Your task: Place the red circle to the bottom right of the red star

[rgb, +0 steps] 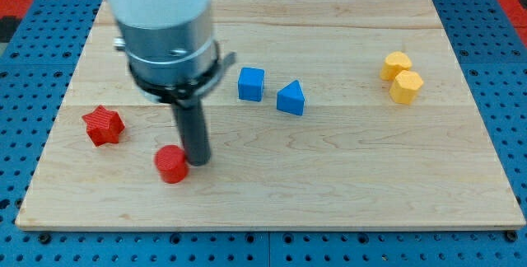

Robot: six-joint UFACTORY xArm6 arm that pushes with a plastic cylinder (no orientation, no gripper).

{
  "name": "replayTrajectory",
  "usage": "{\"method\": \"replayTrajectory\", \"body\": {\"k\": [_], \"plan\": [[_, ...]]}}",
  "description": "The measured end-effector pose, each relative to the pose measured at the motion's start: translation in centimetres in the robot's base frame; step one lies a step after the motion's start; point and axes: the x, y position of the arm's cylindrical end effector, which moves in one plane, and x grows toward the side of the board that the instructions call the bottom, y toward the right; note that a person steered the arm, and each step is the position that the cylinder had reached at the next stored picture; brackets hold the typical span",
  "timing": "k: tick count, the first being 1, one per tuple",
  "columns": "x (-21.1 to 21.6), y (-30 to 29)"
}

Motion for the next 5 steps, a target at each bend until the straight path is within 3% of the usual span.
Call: {"method": "replayTrajectory", "body": {"k": [2, 5], "plan": [[-1.2, -10.0], [-2.7, -19.7]]}}
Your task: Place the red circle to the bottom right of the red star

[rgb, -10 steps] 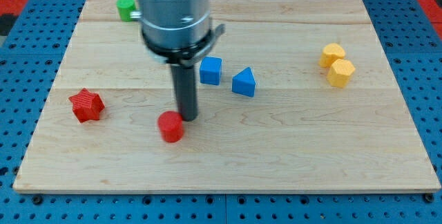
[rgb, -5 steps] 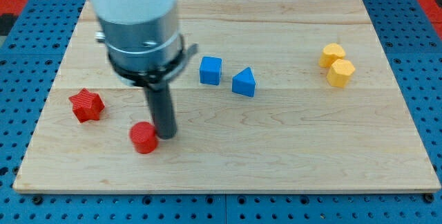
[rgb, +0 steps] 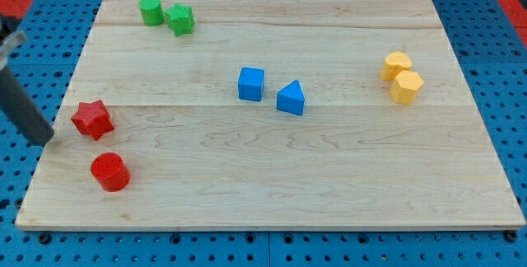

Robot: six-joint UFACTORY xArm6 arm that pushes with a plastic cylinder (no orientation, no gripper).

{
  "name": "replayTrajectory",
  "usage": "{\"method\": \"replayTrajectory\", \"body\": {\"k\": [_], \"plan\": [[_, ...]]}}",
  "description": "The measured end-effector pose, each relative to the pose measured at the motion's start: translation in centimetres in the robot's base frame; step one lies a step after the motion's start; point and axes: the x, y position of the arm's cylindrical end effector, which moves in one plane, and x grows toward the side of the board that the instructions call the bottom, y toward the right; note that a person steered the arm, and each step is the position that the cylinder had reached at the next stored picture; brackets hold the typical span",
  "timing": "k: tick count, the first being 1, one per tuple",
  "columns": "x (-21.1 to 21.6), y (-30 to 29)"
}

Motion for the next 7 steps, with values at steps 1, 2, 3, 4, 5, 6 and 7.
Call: {"method": "replayTrajectory", "body": {"k": [1, 2, 3, 4, 5, 6, 7], "plan": [[-0.2, -0.5], [-0.2, -0.5], [-0.4, -0.4], [-0.6, -0.5], [-0.7, -0.5], [0.0, -0.4], [1.3, -0.4]]}}
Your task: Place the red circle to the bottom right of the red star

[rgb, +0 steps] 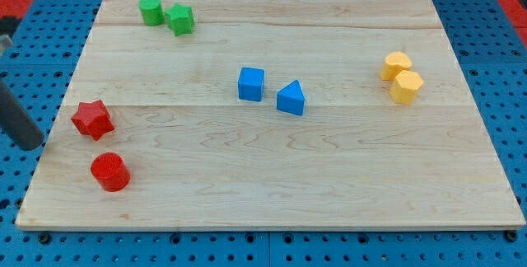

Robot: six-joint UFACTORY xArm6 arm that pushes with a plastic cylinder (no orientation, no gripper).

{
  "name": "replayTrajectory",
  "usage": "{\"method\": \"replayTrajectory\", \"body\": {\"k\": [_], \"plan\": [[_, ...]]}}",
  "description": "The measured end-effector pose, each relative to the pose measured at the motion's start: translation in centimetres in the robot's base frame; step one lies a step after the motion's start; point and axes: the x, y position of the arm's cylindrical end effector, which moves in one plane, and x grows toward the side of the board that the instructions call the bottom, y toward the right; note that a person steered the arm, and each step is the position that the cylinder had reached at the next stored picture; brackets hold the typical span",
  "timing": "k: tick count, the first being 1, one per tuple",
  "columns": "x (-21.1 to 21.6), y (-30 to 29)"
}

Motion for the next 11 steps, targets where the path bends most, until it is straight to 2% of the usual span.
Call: {"method": "replayTrajectory", "body": {"k": [2, 3, 4, 5, 6, 8, 11], "plan": [[3.3, 4.5], [3.4, 8.6], [3.5, 8.8], [8.5, 7.8], [8.6, 12.9], [3.2, 11.3], [1.4, 10.0]]}}
